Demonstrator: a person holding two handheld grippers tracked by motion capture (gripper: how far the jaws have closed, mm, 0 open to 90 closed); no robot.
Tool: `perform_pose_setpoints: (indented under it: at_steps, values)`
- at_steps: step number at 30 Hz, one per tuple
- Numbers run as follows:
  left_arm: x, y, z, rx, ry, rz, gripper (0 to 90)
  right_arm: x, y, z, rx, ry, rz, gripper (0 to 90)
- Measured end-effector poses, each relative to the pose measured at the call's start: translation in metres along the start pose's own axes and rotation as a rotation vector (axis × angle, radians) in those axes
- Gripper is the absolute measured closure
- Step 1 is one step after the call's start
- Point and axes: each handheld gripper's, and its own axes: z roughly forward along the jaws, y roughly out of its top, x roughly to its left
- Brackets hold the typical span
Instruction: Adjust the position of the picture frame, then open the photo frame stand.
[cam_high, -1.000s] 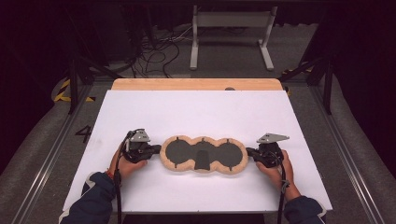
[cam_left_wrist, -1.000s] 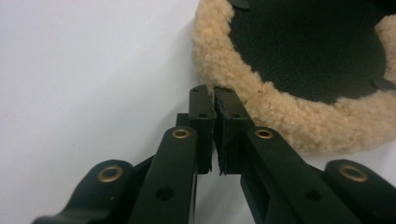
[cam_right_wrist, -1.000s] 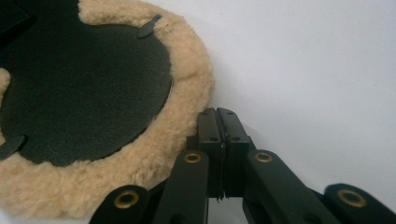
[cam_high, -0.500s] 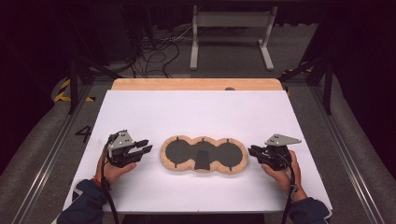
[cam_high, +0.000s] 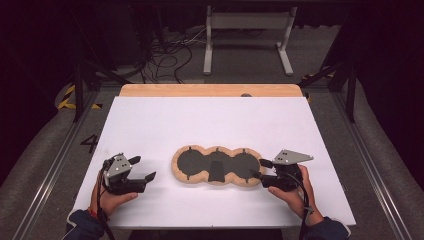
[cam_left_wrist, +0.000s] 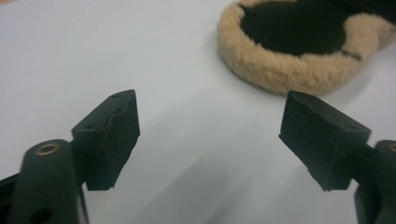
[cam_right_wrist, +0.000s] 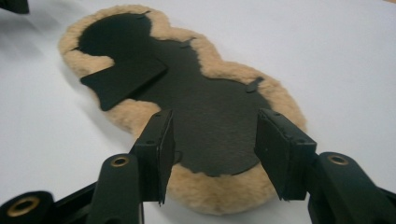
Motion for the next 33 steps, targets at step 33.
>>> perform_pose_setpoints:
  at_steps: [33]
  values:
    - [-0.004, -0.023, -0.016, 0.037, -0.042, -0.029, 11.3, 0.04, 0.001, 0.026, 0.086, 0.198, -0.101, 80.8]
